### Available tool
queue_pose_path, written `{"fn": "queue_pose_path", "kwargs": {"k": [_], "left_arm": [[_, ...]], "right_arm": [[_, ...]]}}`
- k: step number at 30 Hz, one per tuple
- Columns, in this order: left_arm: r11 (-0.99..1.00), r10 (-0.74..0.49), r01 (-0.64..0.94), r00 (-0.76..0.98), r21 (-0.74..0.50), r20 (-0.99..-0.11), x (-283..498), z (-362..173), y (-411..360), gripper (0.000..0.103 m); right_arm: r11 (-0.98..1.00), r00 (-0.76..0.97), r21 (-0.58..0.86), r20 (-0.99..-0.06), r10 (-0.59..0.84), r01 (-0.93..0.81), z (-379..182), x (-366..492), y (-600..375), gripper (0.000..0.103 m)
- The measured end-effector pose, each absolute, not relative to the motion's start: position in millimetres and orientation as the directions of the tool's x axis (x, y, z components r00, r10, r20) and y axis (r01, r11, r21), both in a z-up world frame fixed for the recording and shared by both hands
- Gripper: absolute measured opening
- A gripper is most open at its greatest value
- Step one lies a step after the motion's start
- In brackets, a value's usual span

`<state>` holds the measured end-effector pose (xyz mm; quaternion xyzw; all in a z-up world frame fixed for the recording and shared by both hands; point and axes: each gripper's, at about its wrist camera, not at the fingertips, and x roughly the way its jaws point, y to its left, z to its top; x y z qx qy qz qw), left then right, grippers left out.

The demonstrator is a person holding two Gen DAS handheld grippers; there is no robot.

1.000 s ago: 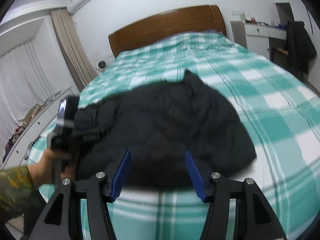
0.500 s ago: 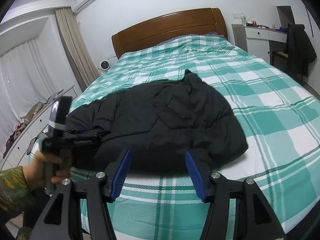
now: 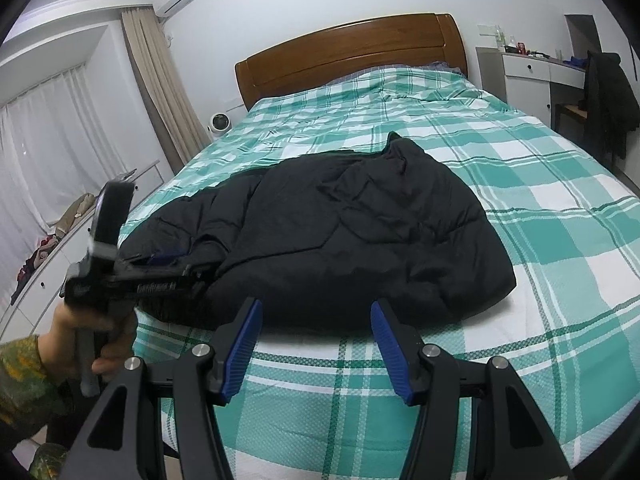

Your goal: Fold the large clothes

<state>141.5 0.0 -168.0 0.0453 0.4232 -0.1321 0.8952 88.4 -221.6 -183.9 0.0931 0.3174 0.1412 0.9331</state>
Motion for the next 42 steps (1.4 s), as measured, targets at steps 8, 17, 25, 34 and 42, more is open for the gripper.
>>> {"fn": "queue_pose_path", "kwargs": {"k": [8,17,25,34,42], "left_arm": [[0.960,-0.210,0.279,0.612,-0.041,-0.762,149.3,-190.1,-1.9,0.090],[0.950,-0.197,0.312,0.596,-0.001,-0.778,126.7,-168.4,-12.1,0.087],[0.955,-0.192,0.296,0.606,-0.005,-0.772,138.5,-185.3,-17.3,0.090],[0.941,-0.244,0.335,0.596,-0.039,-0.765,100.2,-148.4,-4.2,0.089],[0.963,-0.270,0.205,0.667,-0.177,-0.695,153.2,-108.3,47.3,0.094]], "right_arm": [[0.939,0.742,0.272,-0.581,0.334,-0.210,-189.5,89.9,-216.7,0.058],[0.939,0.756,0.269,-0.563,0.334,-0.215,-181.9,82.5,-220.3,0.058],[0.937,0.736,0.283,-0.585,0.339,-0.207,-190.1,86.7,-218.1,0.058],[0.941,0.756,0.337,-0.607,0.243,-0.032,-181.2,104.6,-275.1,0.081],[0.738,0.698,0.654,-0.606,0.382,0.165,-226.9,132.0,-358.2,0.091]]}}
